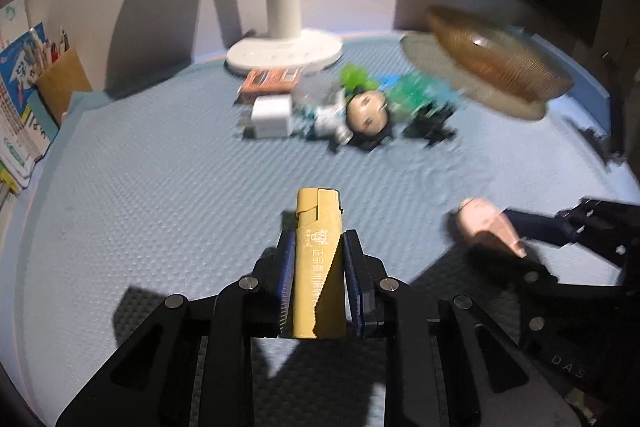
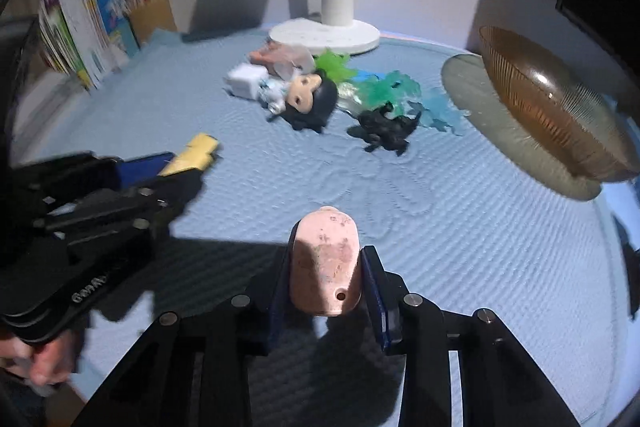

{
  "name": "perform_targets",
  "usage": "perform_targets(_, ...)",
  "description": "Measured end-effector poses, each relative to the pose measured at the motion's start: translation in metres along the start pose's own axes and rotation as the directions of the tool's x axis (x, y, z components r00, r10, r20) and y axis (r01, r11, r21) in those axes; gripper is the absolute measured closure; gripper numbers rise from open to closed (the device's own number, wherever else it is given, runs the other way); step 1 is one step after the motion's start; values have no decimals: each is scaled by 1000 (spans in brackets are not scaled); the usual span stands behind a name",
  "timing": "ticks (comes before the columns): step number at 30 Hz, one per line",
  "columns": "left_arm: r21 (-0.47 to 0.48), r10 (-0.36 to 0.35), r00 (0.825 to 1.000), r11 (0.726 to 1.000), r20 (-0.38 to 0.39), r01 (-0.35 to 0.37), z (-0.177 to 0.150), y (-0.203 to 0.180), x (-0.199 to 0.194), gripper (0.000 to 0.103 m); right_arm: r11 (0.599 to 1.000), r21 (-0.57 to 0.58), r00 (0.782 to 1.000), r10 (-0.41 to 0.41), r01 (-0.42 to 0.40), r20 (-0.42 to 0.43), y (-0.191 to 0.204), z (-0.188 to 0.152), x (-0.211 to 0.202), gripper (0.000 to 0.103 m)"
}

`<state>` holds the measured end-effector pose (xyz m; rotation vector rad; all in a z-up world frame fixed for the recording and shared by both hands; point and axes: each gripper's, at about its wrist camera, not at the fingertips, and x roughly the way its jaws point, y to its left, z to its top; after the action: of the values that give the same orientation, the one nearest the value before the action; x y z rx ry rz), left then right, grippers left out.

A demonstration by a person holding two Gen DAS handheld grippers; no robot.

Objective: Organize rigid objects
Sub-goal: 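Lift the yellow USB stick and pink keychain and carry them toward the amber bowl, then lower both items into the amber bowl and open both grippers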

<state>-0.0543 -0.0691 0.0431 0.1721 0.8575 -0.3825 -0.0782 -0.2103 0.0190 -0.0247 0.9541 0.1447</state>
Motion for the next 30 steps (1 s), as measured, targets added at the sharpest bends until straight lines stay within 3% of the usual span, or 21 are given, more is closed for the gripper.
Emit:
perform_targets(7,45,-55,986,998,156,49,56,-19,-50,82,983,181,985,-58,28,163,-65,26,-73,69)
perform_targets(11,89,-110,967,992,231,92,104,-41,-68,82,948,290,948,-206,132,243,-123,39,-133,69)
perform_targets(16,137,-198,943,977,267,166,171,-81,-66,82,899,385,906,-325,208,271,-176,66,-178,69)
perform_targets(19,134,-265,937,962,228,239,203,-104,-48,82,885,392,901,-363,253,238,-195,86,-180,69)
perform_targets(22,138,-312,938,946,151,293,215,-132,-14,82,885,369,921,-360,285,152,-206,98,-151,69)
perform_targets(27,175,-325,946,932,11,318,202,-172,45,82,893,340,953,-298,296,-47,-228,92,-82,69)
perform_targets(30,186,-326,945,927,-36,327,192,-186,68,82,901,336,961,-262,275,-84,-232,83,-64,69)
